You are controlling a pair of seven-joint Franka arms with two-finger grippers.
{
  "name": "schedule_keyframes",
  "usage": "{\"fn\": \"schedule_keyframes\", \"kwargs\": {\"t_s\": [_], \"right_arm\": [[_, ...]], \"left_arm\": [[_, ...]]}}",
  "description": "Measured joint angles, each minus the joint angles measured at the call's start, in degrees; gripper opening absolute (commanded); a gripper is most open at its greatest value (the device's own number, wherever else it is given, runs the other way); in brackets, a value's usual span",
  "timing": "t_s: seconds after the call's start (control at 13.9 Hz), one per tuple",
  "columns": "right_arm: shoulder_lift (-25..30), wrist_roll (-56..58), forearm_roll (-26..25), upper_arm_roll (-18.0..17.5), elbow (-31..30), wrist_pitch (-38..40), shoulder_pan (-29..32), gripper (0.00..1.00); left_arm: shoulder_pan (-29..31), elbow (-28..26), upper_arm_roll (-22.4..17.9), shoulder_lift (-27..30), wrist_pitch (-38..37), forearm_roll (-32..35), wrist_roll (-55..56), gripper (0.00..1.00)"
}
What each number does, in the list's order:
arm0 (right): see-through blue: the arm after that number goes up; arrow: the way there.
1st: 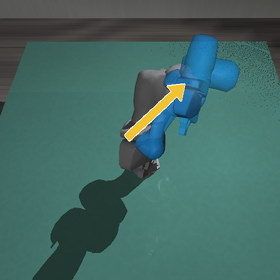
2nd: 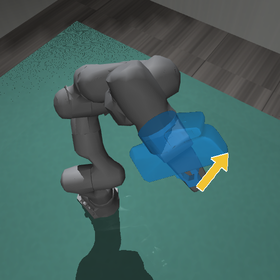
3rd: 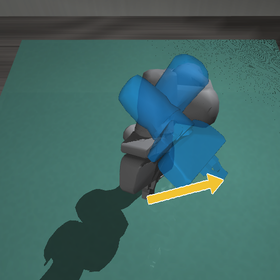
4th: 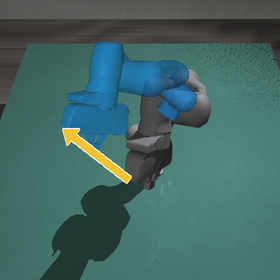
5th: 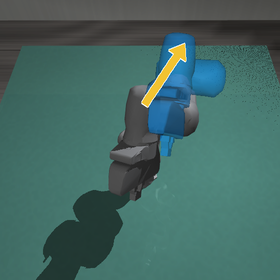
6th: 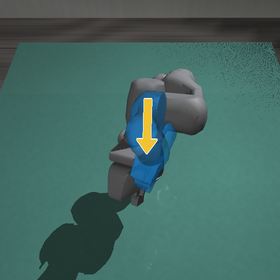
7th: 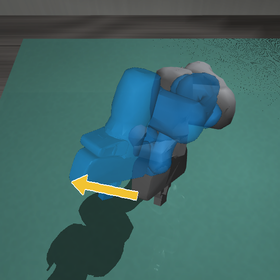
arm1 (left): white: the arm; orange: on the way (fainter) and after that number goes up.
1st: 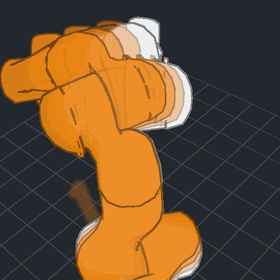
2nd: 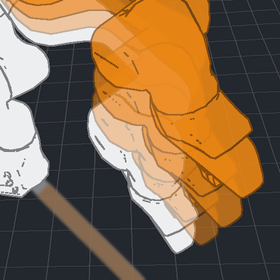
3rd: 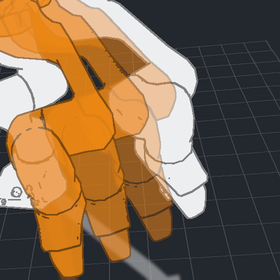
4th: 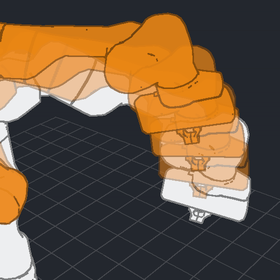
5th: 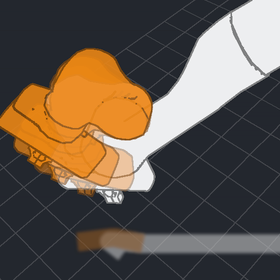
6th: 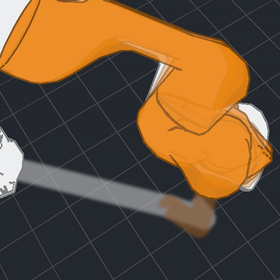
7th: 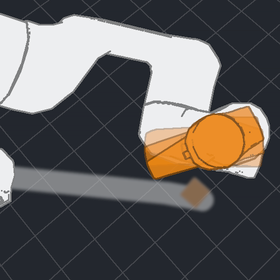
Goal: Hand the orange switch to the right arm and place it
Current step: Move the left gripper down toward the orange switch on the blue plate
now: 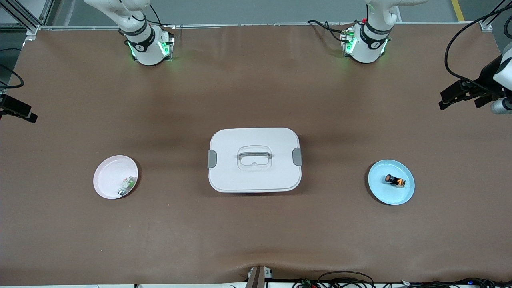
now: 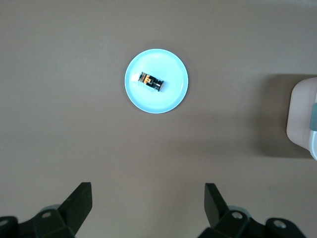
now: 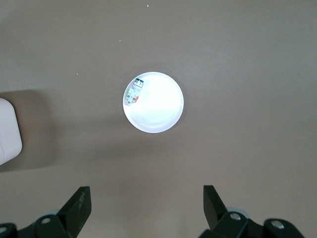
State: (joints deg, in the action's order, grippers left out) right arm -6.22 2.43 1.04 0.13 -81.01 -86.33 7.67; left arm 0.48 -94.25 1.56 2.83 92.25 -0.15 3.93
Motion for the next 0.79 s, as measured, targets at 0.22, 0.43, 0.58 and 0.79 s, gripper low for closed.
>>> {"fn": "schedule_keyframes", "kwargs": {"t_s": [0.22, 0.43, 0.58, 0.79], "right_arm": [[0.0, 0.0, 0.0, 0.1, 0.0, 0.0, 0.0, 1.00], [0.0, 0.0, 0.0, 0.1, 0.0, 0.0, 0.0, 1.00], [0.0, 0.0, 0.0, 0.1, 0.0, 0.0, 0.0, 1.00], [0.0, 0.0, 0.0, 0.1, 0.0, 0.0, 0.0, 1.00]], "left_arm": [[0.1, 0.0, 0.0, -0.4, 0.0, 0.0, 0.0, 1.00], [0.1, 0.3, 0.0, -1.7, 0.3, 0.0, 0.0, 1.00], [0.1, 0.9, 0.0, -3.5, 0.3, 0.0, 0.0, 1.00], [0.7, 0.8, 0.0, -6.9, 0.2, 0.0, 0.0, 1.00]]}}
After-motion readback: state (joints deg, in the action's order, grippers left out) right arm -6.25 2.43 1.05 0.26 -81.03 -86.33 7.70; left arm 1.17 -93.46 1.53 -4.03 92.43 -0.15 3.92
